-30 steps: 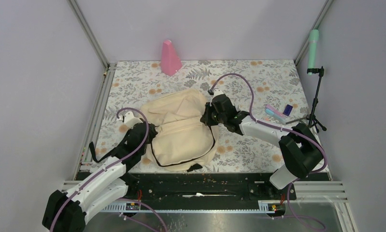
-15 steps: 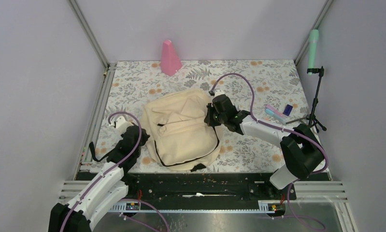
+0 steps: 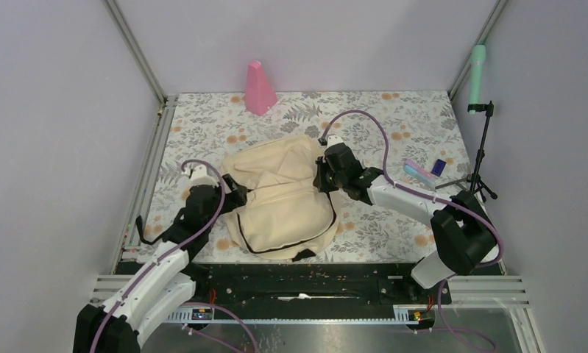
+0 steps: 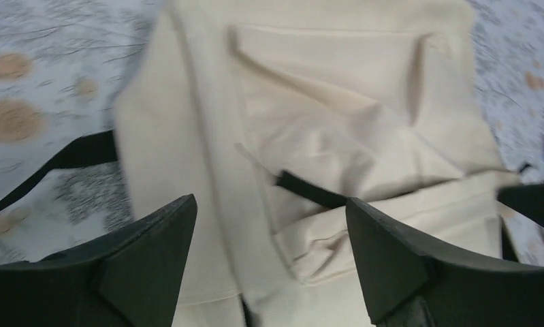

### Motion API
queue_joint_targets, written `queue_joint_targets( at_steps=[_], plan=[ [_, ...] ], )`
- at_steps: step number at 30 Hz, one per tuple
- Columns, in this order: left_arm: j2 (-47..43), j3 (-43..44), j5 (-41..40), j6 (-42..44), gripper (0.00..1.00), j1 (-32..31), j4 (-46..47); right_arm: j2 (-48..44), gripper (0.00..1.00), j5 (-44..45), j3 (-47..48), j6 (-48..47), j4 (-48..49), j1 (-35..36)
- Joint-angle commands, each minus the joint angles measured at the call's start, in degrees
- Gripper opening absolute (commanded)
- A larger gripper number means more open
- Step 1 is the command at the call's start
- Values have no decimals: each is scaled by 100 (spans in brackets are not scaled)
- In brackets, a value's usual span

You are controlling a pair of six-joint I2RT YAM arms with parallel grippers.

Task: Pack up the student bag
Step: Adjust the student bag at the center of the board.

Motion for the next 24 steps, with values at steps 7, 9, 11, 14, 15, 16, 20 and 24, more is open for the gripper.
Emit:
queue_joint_targets(
  at_steps=[7,9,11,14,15,16,20,24],
  plan=[
    [1179,707,2236,1137,94,-205,1139,83,0,241,952,-868,-663,-209],
    [1363,749,2132,1337,94,-311,1148,105,0,163,1001,-941,-687,-235],
    [1498,804,2054,1534,94,-410,1148,147,0,79,1053,-976,-746,-256],
    [1731,862,1941,1714,94,-570,1210,247,0,-43,1142,-1000,-819,-302],
    [1809,875,1925,1762,94,-617,1243,276,0,-80,1180,-1010,-834,-319],
    [1888,899,1923,1826,94,-652,1263,305,0,-108,1219,-1019,-864,-328],
    [2197,1047,1895,2003,79,-798,1309,415,0,-223,1426,-1051,-1011,-349],
    [2409,1232,1507,2092,45,-998,1136,297,0,-266,1716,-1065,-1535,-351]
  ],
)
